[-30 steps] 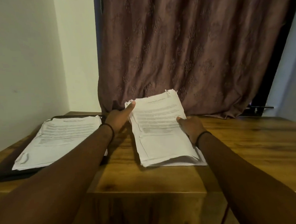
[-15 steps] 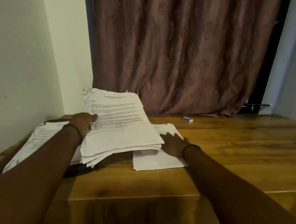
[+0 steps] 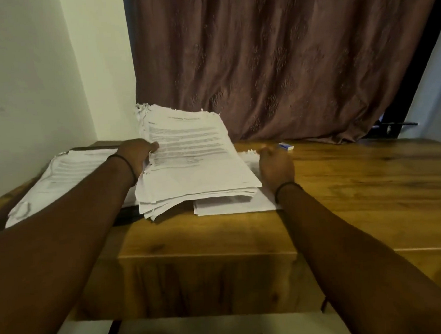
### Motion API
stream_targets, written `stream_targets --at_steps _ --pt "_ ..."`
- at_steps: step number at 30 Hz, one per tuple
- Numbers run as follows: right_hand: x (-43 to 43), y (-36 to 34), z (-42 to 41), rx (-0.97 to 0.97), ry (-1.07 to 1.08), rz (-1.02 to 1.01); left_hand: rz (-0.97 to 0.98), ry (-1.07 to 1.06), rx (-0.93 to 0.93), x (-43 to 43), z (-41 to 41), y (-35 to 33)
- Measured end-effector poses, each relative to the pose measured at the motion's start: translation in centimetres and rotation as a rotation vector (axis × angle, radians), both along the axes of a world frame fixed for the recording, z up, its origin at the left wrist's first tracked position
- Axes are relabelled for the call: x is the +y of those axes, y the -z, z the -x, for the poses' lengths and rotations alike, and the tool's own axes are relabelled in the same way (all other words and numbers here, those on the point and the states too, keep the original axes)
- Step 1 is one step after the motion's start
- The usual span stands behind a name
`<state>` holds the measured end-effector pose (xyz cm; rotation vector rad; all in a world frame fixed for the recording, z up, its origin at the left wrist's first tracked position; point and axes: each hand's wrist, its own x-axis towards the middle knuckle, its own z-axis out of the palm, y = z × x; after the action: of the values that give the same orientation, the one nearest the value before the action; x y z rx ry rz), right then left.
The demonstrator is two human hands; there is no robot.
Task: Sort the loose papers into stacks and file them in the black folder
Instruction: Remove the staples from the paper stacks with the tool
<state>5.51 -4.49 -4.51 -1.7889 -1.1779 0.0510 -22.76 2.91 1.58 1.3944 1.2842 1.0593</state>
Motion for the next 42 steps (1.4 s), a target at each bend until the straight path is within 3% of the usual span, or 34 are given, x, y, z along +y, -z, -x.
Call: stream_targets --at_steps 2,4,6,11,13,18,21,26,33,42 --pt "-0.7 -1.9 0.0 0.439 -0.128 -0.153 -0.056 -0.037 0.060 -0.3 -0.7 0.7" --pt "-1.9 -2.9 -0.4 0.782 -0.352 -0.017 -0.060 -0.024 0.044 -0.5 -1.9 1.3" --pt "-2.9 -3.0 -0.6 0.832 -0.504 0.160 -0.047 0.018 0.024 -1.6 -3.7 1.3" --pt "-3.3 -3.8 -2.7 0.829 -0.737 -0.001 0.045 0.275 -0.342 -3.2 -8.1 -0.2" --pt "-4.0 -5.7 -3.3 0.776 -0.639 -0.149 0.001 0.365 -0.422 -4.2 -9.5 -2.0" --pt "-7.3 -11.4 -4.5 0.375 -0.356 -0.456 -0.167 0.481 -0.625 -7.4 -13.1 -6.9" --pt "-8.7 -9.5 -4.9 0.451 -0.380 -0.557 -0.205 0.495 -0.530 -9.1 -14.2 -5.6" --pt "-10.7 -2.4 -5.6 0.634 -0.253 -0.472 -0.168 0.549 -0.420 -9.8 -16.0 -0.5" --pt "-12.8 -6.0 -8.3 0.457 -0.043 -0.506 -0.198 0.606 -0.446 -10.4 -19.5 -2.8" --pt "-15.6 -2.6 -14.3 0.376 0.319 -0.248 -0.153 0.497 -0.124 -12.1 -24.7 0.8"
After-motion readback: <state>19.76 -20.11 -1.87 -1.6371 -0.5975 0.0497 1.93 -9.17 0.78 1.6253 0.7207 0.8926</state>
